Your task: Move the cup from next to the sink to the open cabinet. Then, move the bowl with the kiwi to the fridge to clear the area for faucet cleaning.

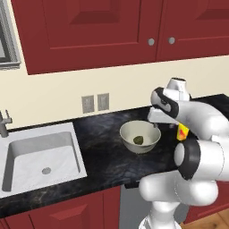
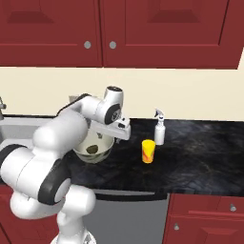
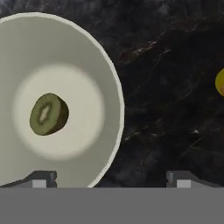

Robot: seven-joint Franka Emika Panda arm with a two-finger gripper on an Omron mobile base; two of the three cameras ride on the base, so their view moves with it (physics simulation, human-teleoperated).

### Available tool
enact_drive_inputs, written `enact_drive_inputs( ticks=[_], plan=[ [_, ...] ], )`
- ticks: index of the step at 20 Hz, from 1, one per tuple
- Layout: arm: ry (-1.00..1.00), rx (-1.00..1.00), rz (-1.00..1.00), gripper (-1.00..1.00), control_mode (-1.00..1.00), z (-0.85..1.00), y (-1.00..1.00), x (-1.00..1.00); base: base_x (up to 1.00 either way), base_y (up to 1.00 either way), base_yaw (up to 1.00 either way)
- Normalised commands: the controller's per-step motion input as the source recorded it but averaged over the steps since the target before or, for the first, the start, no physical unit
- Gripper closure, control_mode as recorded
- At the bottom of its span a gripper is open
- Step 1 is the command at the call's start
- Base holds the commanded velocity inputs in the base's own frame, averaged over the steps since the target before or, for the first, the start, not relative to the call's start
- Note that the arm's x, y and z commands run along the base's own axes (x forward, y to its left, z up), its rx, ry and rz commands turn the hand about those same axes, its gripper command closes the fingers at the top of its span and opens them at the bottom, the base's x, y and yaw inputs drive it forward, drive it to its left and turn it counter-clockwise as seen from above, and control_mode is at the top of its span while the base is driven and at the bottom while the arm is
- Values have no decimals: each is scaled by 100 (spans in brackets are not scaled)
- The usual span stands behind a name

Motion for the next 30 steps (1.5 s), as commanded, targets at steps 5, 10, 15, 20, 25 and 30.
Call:
enact_drive_inputs(
  ticks=[5,10,15,20,25,30],
  plan=[
    [0,0,-2,-100,-100,-55,0,67,0,0,0],
    [0,0,0,-100,-100,-58,0,34,0,0,0],
    [0,0,0,-100,-100,-66,0,22,0,0,0],
    [1,2,0,100,-100,-9,0,3,0,0,0],
    [-3,0,0,100,-100,11,0,-3,0,0,0],
    [-6,0,-4,100,-100,66,0,-11,0,0,0]
  ],
)
